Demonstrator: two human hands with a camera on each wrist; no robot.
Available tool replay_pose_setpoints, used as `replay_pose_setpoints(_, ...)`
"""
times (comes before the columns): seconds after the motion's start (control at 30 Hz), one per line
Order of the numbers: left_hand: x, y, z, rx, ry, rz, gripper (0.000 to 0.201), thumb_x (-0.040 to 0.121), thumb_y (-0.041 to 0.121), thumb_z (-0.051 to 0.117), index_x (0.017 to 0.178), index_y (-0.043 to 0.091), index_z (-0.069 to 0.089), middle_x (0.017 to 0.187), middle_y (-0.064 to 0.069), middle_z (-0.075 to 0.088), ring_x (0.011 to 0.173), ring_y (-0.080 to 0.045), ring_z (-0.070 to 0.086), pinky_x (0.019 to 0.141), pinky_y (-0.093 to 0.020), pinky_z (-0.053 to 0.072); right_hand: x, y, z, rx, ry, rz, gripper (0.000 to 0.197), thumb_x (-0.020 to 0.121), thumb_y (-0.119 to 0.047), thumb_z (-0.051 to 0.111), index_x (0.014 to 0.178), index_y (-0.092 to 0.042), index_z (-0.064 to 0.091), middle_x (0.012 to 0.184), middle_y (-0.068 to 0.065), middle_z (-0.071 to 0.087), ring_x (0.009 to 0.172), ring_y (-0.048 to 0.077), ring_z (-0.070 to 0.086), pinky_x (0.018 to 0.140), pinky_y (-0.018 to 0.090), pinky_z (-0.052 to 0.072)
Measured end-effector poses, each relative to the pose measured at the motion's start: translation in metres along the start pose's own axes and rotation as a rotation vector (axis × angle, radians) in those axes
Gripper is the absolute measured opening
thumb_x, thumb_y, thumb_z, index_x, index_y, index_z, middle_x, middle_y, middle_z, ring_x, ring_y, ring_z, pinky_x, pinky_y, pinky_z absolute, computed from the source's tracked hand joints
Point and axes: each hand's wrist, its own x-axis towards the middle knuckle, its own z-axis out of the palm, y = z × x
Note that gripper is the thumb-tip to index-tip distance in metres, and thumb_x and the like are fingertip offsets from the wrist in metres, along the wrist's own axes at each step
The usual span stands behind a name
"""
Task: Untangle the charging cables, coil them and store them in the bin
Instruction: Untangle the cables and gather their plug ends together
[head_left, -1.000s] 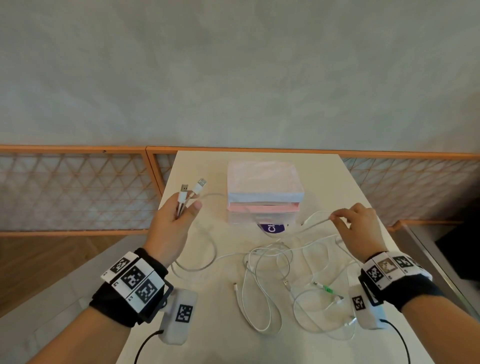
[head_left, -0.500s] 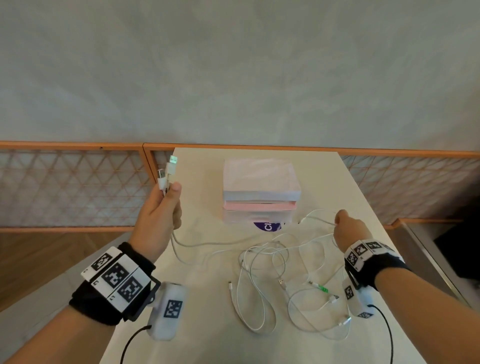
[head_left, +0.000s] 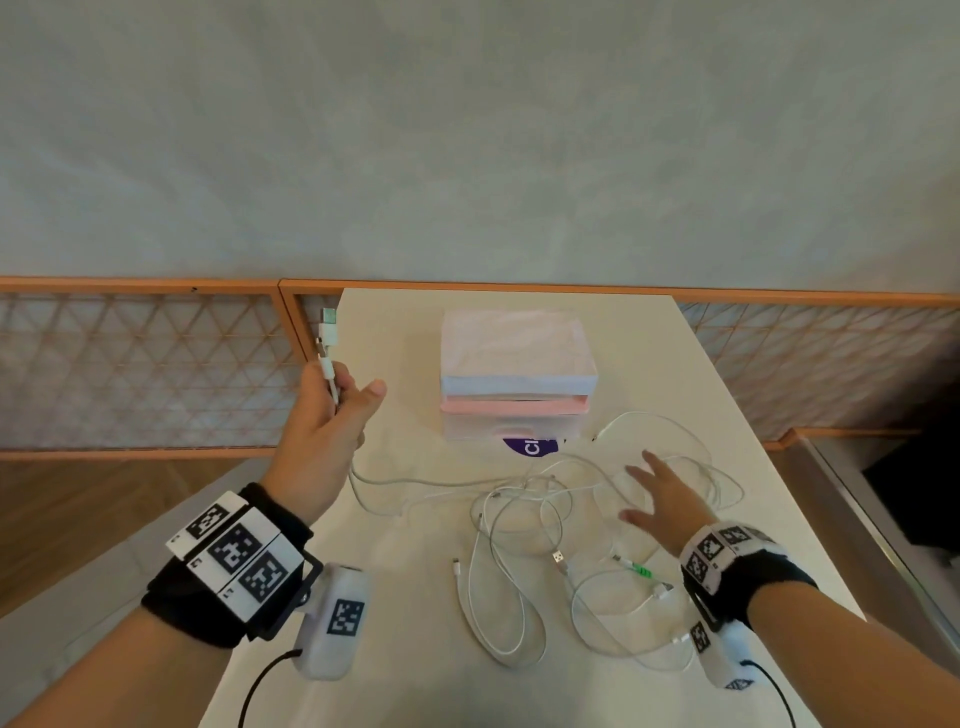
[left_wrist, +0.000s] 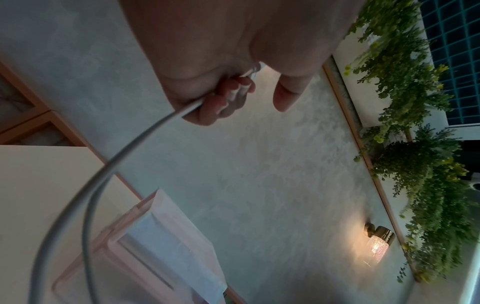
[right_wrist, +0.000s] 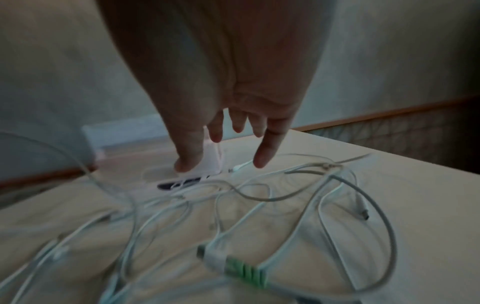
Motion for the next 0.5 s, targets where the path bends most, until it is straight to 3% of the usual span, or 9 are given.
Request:
replay_pose_setpoints(0.07,-0.001,0.000,0.001,0.020,-0.003,0.005,0.022,0.079,0.029,0.057,0.081,0.026,0.035,0.073,0.006,0.031,0.060,-0.010,0.032,0.061,-0.026,0.033,-0.009,-0.009,0.012,-0.104,-0.036,-0.064,0.057,0.083,-0.038,0.064,0.133,-0.021,0.046,0.148,0.002,0.031,0.132,0.025,0.038,0.109,0.034,0.033)
replay_pose_setpoints(0.13,-0.003,-0.001,0.003,0.024,-0.003,0.018,0.026,0.084,0.021,0.060,0.082,0.024,0.034,0.073,0.005,0.031,0.064,-0.011,0.032,0.067,-0.026,0.035,-0.019,-0.022,0.024,-0.098,-0.062,-0.118,0.031,0.082,-0.041,0.063,0.107,-0.024,0.058,0.118,0.001,0.050,0.114,0.021,0.050,0.096,0.029,0.039)
replay_pose_setpoints(0.2,-0.004,-0.001,0.005,0.026,0.015,0.030,0.028,0.090,0.010,0.057,0.082,0.021,0.032,0.074,0.004,0.030,0.067,-0.010,0.032,0.070,-0.024,0.035,-0.027,-0.035,0.038,-0.119,-0.216,-0.112,0.025,0.081,-0.046,0.063,0.090,-0.024,0.056,0.097,-0.003,0.048,0.098,0.017,0.054,0.086,0.026,0.042)
replay_pose_setpoints(0.27,-0.006,0.002,0.006,0.021,0.027,0.040,0.028,0.091,0.005,0.053,0.082,0.021,0.031,0.075,0.005,0.030,0.068,-0.009,0.031,0.070,-0.020,0.036,-0.032,-0.043,0.055,-0.199,-0.348,-0.073,0.036,0.078,-0.048,0.064,0.099,-0.019,0.059,0.096,-0.001,0.044,0.101,0.021,0.054,0.088,0.030,0.043)
replay_pose_setpoints(0.33,-0.005,0.004,0.004,0.036,0.028,0.055,0.027,0.091,0.004,0.052,0.081,0.021,0.033,0.074,0.004,0.029,0.066,-0.008,0.031,0.068,-0.014,0.038,-0.036,-0.046,0.074,-0.312,-0.380,-0.053,0.041,0.081,-0.041,0.062,0.112,-0.014,0.059,0.101,0.004,0.045,0.107,0.026,0.054,0.093,0.034,0.044)
replay_pose_setpoints(0.4,-0.003,0.006,0.001,0.044,0.003,0.067,0.026,0.092,0.004,0.050,0.078,0.021,0.036,0.073,0.004,0.030,0.063,-0.005,0.032,0.064,-0.011,0.038,-0.040,-0.046,0.086,-0.394,-0.363,-0.075,0.032,0.088,-0.029,0.053,0.113,-0.010,0.059,0.109,0.007,0.052,0.094,0.022,0.052,0.090,0.032,0.046)
replay_pose_setpoints(0.47,-0.002,0.007,-0.002,0.073,-0.027,0.086,0.022,0.095,0.013,0.049,0.076,0.022,0.040,0.073,0.004,0.033,0.062,-0.004,0.034,0.064,-0.018,0.035,-0.043,-0.045,0.090,-0.356,-0.365,-0.059,0.029,0.093,-0.020,0.042,0.114,-0.007,0.059,0.116,0.012,0.055,0.083,0.018,0.048,0.083,0.027,0.045)
replay_pose_setpoints(0.5,-0.002,0.006,-0.004,0.096,-0.035,0.083,0.018,0.096,0.021,0.048,0.078,0.022,0.044,0.073,0.005,0.035,0.063,-0.006,0.034,0.065,-0.023,0.033,-0.045,-0.046,0.087,-0.340,-0.368,-0.059,0.031,0.094,-0.017,0.037,0.117,-0.007,0.057,0.118,0.013,0.057,0.091,0.021,0.052,0.086,0.029,0.046)
